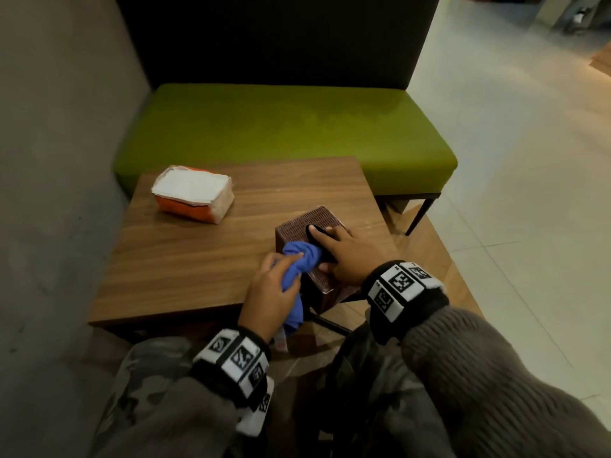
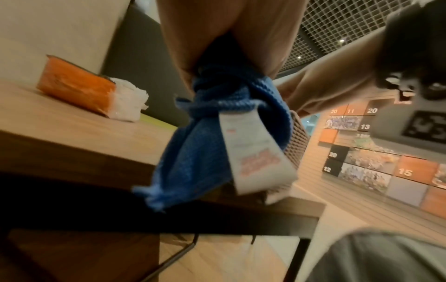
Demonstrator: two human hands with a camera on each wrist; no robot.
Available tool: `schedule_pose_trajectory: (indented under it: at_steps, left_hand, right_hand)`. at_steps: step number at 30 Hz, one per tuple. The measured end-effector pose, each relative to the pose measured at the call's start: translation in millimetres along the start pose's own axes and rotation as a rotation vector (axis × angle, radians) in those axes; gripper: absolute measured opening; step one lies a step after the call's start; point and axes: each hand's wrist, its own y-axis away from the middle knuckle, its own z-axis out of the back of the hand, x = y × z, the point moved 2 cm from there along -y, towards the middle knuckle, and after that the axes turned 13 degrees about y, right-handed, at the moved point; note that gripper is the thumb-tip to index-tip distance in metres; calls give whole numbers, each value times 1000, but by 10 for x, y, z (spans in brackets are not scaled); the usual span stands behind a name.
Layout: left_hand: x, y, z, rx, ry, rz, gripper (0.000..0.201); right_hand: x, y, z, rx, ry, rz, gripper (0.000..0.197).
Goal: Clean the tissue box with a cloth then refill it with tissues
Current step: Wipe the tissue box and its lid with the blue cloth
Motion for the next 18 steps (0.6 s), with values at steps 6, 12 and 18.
schedule_pose_trajectory:
  at_steps: [6,12,18]
  left_hand:
    - [131,-525,166,-107,-94,93,34]
    - [-38,91,-13,86,-28,-25,31]
    - [12,-437,167,-30,-80,90,28]
  right_hand:
    - [-20,38,-19,-23,-44,-33,76]
    - [-27,-2,-84,-51,-117,-47,74]
    - [6,29,-80,-63,-115,-69,74]
